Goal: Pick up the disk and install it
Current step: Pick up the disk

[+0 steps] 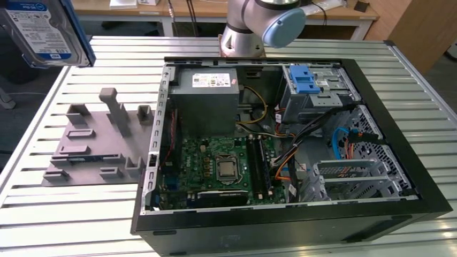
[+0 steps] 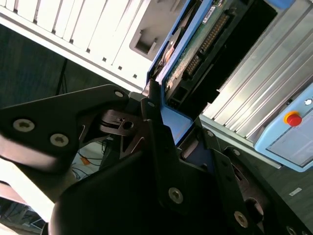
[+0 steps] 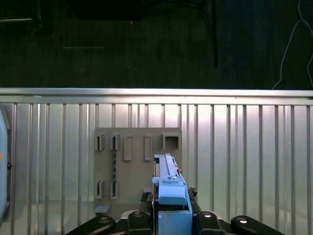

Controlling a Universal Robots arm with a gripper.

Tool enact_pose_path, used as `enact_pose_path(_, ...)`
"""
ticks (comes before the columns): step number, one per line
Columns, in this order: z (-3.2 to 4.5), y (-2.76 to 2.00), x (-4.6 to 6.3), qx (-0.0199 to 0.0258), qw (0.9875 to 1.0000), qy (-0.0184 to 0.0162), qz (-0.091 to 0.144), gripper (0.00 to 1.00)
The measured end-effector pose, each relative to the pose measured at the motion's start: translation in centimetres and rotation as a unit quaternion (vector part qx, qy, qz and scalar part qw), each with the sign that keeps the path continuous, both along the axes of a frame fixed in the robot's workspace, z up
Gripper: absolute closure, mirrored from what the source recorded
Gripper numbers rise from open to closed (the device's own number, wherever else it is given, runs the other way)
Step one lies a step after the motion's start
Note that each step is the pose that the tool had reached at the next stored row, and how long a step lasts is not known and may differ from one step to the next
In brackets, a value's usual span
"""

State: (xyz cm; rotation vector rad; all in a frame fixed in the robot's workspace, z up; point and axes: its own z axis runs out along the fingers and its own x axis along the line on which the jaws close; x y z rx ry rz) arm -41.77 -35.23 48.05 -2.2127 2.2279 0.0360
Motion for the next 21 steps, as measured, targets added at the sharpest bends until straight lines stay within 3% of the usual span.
enact_pose_path(5,0.00,-0.49,0.4,0.0001,1.0000,0.0009,0.000,0.63)
enact_pose_path(21,-0.01,-1.12,2.1,0.0000,1.0000,0.0044,-0.002,0.63)
